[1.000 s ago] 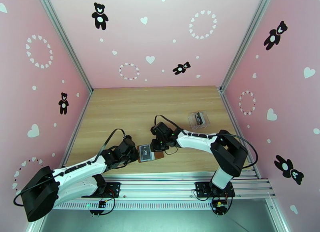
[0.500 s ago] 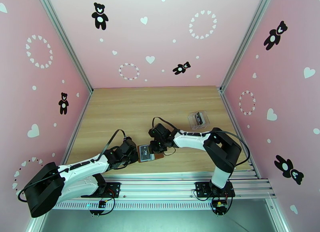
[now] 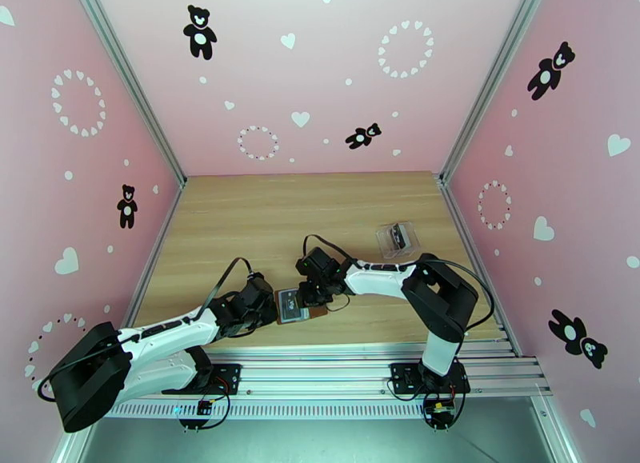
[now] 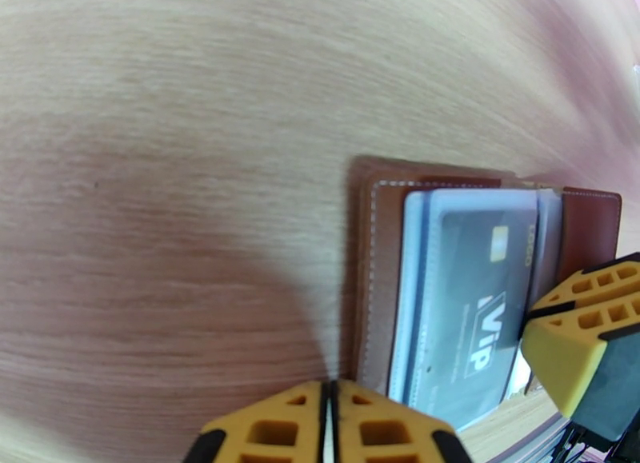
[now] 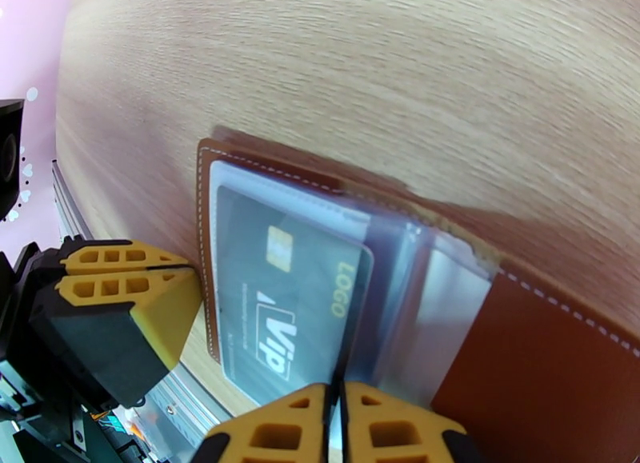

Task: Put the credit cards into the card holder

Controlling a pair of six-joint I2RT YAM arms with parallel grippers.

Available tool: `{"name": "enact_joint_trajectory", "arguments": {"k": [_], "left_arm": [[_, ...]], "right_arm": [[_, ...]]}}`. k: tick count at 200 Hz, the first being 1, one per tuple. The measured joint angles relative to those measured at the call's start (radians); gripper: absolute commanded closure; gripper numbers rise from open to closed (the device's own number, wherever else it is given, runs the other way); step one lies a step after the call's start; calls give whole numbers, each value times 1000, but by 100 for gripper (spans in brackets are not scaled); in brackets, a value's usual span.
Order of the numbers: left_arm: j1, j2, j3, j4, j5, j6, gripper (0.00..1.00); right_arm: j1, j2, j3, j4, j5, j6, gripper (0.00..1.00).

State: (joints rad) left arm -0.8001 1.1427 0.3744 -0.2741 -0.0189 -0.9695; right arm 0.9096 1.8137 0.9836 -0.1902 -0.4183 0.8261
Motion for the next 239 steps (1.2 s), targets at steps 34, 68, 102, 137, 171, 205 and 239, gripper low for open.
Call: {"name": "enact_joint_trajectory", "arguments": {"k": [34,68,102,137,171,205,239], "left_arm": [[0,-14,-3,-1,0,0,89],[0,-54,-13,-4,0,0,89],[0,-94,-13,-3,5,0,89],[0,-110,-13,6,26,0,88],[0,-109,-13,29,50,0,87],[0,-109,-13,57,69,0,85],[0,-109,-13,80,84,-2,75]], "right_arm": [[0,5,0,1,0,-4,89],[0,6,0,1,3,-7,91],[0,8,0,2,4,-8,93],[0,16,0,8,4,-14,93],[0,18,0,14,5,-15,94],[0,19,0,14,5,-16,94],[0,19,0,16,5,-18,95]]}}
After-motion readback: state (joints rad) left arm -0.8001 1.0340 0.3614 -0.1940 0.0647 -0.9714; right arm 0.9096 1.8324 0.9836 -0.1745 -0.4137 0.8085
